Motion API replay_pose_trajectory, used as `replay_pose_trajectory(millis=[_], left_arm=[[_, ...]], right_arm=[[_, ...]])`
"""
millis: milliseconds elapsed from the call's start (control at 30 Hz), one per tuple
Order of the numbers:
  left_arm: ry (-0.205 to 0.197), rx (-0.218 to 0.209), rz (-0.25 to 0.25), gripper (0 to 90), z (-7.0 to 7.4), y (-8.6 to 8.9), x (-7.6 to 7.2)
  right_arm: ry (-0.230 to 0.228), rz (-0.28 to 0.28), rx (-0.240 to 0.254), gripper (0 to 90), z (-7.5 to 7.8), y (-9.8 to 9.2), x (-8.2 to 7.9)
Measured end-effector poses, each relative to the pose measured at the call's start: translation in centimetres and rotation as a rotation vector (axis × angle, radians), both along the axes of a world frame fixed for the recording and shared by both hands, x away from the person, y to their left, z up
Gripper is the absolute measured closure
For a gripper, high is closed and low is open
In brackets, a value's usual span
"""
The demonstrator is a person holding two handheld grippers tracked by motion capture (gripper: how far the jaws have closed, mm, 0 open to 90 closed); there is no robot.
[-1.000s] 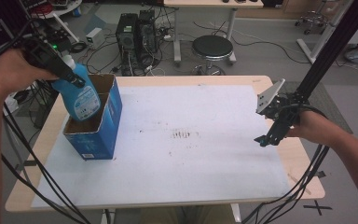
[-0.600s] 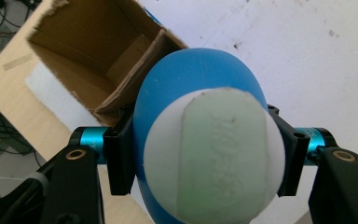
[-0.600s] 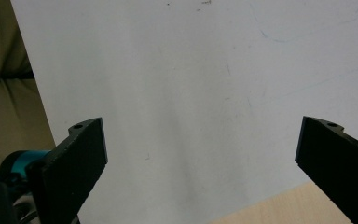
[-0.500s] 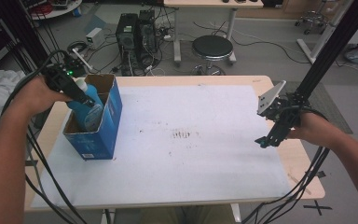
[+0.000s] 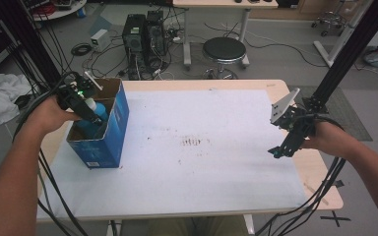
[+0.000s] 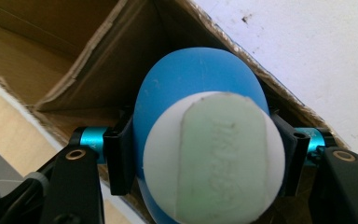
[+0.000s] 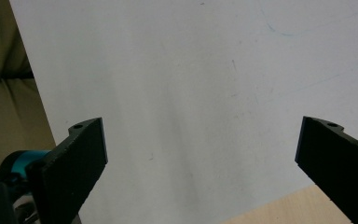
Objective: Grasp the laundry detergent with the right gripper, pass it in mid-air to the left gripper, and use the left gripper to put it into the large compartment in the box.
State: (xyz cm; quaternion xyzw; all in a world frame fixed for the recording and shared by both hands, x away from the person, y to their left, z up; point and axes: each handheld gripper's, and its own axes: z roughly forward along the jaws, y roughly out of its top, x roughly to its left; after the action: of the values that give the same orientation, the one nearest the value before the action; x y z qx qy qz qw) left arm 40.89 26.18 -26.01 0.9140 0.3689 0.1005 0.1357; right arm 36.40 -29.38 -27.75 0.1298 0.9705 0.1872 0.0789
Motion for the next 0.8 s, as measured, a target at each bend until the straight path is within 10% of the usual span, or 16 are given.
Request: replay_pose_trajectory(millis=[800], left_arm=[[0.043,-0.012,0.033,37.1,-1.8,0.5,0.8]], right_arm=[[0.006,-0.001,0.008,1.1,-0.4,-0.1,-0.1]])
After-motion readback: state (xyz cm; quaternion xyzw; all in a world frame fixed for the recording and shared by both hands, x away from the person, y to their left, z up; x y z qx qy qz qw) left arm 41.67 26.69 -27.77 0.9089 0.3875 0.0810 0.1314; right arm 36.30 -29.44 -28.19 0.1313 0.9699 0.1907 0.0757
